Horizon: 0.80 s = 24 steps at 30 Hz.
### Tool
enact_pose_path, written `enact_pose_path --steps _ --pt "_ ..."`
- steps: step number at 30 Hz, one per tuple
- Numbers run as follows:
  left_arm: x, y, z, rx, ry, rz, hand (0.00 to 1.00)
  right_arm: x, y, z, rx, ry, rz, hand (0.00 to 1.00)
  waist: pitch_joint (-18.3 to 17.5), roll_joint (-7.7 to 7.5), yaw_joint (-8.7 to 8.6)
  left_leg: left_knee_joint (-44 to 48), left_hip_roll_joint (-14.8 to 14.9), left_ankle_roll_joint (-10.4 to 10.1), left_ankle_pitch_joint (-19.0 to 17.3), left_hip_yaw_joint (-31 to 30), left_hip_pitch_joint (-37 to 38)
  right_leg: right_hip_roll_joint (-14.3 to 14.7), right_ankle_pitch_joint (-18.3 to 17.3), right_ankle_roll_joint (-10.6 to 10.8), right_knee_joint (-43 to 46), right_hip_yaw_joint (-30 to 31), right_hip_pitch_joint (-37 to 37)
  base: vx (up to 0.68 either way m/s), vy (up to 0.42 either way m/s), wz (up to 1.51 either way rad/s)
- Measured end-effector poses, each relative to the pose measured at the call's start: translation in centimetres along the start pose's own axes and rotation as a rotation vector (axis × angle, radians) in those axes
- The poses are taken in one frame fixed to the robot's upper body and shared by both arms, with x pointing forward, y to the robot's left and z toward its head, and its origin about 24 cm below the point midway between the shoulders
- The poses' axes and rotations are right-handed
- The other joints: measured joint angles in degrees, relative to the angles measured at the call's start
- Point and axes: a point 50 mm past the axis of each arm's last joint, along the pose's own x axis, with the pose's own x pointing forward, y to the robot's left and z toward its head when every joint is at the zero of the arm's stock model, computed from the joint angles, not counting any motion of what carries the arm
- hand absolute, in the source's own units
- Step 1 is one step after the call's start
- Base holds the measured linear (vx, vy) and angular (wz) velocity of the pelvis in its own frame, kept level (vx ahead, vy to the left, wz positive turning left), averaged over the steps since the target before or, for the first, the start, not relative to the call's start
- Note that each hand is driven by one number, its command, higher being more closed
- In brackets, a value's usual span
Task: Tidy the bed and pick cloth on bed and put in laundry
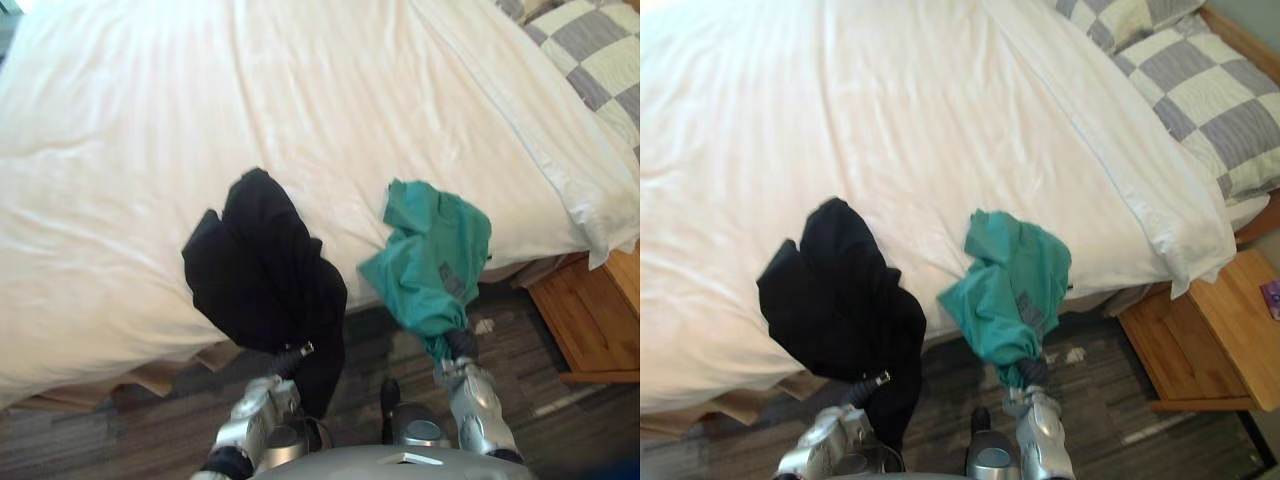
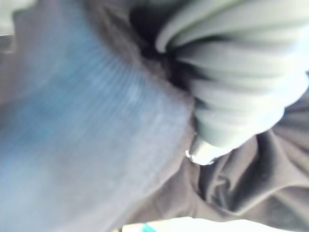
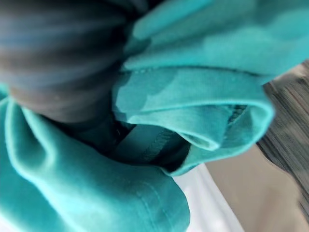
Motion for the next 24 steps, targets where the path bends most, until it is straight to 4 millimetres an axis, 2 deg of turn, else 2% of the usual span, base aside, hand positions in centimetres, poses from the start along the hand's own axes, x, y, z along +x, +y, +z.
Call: enact_pose_path --steps 2,4,6,9,11,13,16,17,18,19,20,21,22,24 --pt "-0.4 0.3 -0.8 -0.014 0.005 0.016 1.00 -1.3 -0.8 -1.6 0.039 0.046 0.023 1.00 -1.25 0.75 -0.52 0.00 -0.74 0.10 -0.68 -1.19 1.06 -0.64 -1.98 -0.02 1.68 -0.72 1.24 0.16 -0.021 0.29" --pt "-0.9 0.7 -1.3 -0.031 -0.016 0.029 1.00 -2.9 -1.4 -3.0 0.075 0.083 0.040 1.00 -1.75 0.56 -1.79 0.01 -2.28 0.07 -0.97 -4.24 2.56 -2.06 -4.98 0.26 5.08 -3.15 2.75 0.13 -0.057 0.61" --pt "-1.1 0.8 -1.4 -0.032 -0.032 0.033 1.00 -3.9 -1.7 -3.8 0.113 0.100 0.045 1.00 -2.31 0.40 -1.84 0.02 -3.26 0.09 -0.93 -6.65 2.79 -2.66 -6.87 0.50 7.74 -3.56 3.54 0.11 -0.073 0.60" --pt "-1.2 0.8 -1.6 -0.063 -0.042 0.037 1.00 -5.1 -1.9 -4.8 0.132 0.134 0.073 1.00 -3.12 -0.01 -2.15 0.00 -4.48 0.40 -0.33 -13.23 2.62 -2.97 -9.92 -1.08 10.47 -3.12 5.72 0.11 -0.109 1.05" --pt "-1.4 0.8 -1.3 -0.119 -0.078 0.046 1.00 -5.3 -1.6 -5.1 0.128 0.146 0.089 1.00 -3.39 -0.33 -1.39 0.00 -4.88 0.14 0.30 -16.23 2.09 -3.06 -10.96 -1.01 9.13 -5.54 7.85 0.08 -0.160 1.09" --pt "-1.7 0.8 -0.8 -0.179 -0.136 0.063 1.00 -4.6 -1.2 -4.6 0.103 0.135 0.123 1.00 -3.86 0.11 0.46 0.01 -5.12 0.17 1.25 -18.20 0.82 -2.85 -11.56 -0.56 8.25 -8.31 8.61 0.00 -0.139 0.72" --pt "-1.8 0.4 -0.9 -0.220 -0.159 0.060 1.00 -3.9 -0.4 -4.1 0.068 0.124 0.175 1.00 -4.26 0.80 0.71 0.01 -5.68 -0.09 2.99 -23.42 -1.18 -2.53 -12.50 -0.69 8.44 -13.22 9.56 -0.03 -0.120 0.98" --pt "-1.9 0.2 -0.8 -0.248 -0.171 0.055 1.00 -3.4 0.0 -3.7 0.050 0.113 0.197 1.00 -4.28 1.39 1.26 0.01 -5.87 0.00 3.91 -25.61 -2.43 -2.30 -12.93 -0.96 9.01 -15.91 9.61 -0.08 -0.118 0.92" --pt "-1.9 0.2 -0.7 -0.248 -0.173 0.052 1.00 -3.2 0.1 -3.6 0.044 0.109 0.203 1.00 -4.27 1.52 1.44 0.00 -6.03 0.40 3.95 -25.83 -2.97 -2.38 -13.16 -0.84 9.23 -17.22 9.68 -0.08 -0.080 1.05" --pt "-1.9 0.1 -0.7 -0.248 -0.172 0.048 1.00 -3.0 0.3 -3.4 0.047 0.106 0.207 1.00 -4.21 1.54 1.36 0.02 -5.94 2.99 2.10 -23.05 -3.49 -2.93 -13.34 -0.70 9.22 -20.20 10.52 -0.06 -0.039 1.00" --pt "-1.8 0.1 -0.7 -0.249 -0.166 0.043 1.00 -2.8 0.4 -3.2 0.053 0.102 0.208 1.00 -4.15 1.03 1.01 0.15 -5.75 5.15 -0.25 -18.02 -3.56 -3.54 -13.23 -0.61 9.04 -22.91 11.60 -0.01 -0.008 1.63" --pt "-1.7 -0.2 -0.8 -0.252 -0.156 0.020 1.00 -2.8 0.0 -3.2 0.069 0.105 0.195 1.00 -3.85 0.13 0.35 2.22 -5.60 6.14 -1.99 -12.07 -4.23 -4.71 -13.10 -0.72 9.45 -26.13 12.82 0.01 0.015 1.90" --pt "-1.6 -0.6 -0.9 -0.254 -0.153 -0.005 1.00 -2.7 -0.5 -3.1 0.072 0.107 0.183 1.00 -3.40 1.13 0.30 6.36 -4.76 6.32 -1.84 -9.10 -6.02 -4.93 -13.42 -1.22 11.24 -27.43 13.62 0.04 0.033 1.79" --pt "-1.8 -1.0 -0.8 -0.242 -0.160 -0.033 1.00 -2.5 -1.1 -2.9 0.071 0.124 0.181 1.00 -3.02 2.65 0.72 10.85 -4.33 6.35 -0.85 -8.47 -7.43 -5.14 -14.09 -2.37 15.21 -26.82 14.66 0.05 0.053 1.27"
